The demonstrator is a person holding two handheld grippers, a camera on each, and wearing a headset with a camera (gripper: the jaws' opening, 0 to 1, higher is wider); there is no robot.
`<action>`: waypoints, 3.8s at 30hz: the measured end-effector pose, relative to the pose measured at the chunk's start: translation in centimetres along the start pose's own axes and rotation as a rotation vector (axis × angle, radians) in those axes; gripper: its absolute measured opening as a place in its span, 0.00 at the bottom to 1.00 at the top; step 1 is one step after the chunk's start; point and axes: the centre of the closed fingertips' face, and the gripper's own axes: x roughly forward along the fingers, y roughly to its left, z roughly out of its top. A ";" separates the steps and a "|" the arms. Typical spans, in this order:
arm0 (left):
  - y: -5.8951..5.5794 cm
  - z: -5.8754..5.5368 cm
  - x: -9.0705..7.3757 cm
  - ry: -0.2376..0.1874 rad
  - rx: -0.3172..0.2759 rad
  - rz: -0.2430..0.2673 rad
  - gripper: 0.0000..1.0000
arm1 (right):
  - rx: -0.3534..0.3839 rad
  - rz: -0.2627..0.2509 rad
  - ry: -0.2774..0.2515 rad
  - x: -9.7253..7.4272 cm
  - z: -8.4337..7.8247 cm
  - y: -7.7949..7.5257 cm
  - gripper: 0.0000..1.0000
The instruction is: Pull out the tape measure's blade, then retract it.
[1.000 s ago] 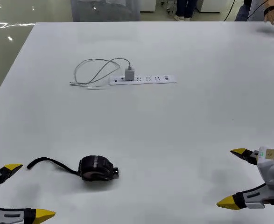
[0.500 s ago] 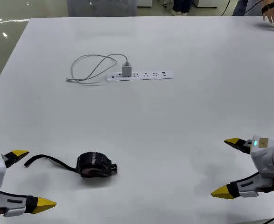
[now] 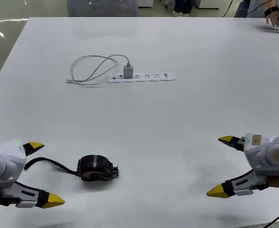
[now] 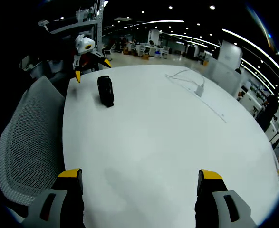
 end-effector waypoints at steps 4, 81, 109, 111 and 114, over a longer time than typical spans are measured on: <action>0.1 0.4 0.2 0.015 0.009 -0.016 0.99 | -0.010 0.007 0.001 0.3 0.5 0.1 0.99; -2.0 4.6 8.0 0.216 0.246 -0.206 0.42 | -0.181 0.235 -0.072 13.7 12.8 4.8 0.99; -2.6 4.0 8.2 0.250 0.286 -0.209 0.31 | -0.195 0.274 -0.046 16.5 14.0 6.2 0.99; -2.6 4.0 8.2 0.258 0.293 -0.207 0.31 | -0.200 0.279 -0.038 16.8 13.9 6.5 0.99; -2.6 4.0 8.2 0.262 0.297 -0.206 0.31 | -0.226 0.287 -0.024 17.1 13.7 6.8 0.87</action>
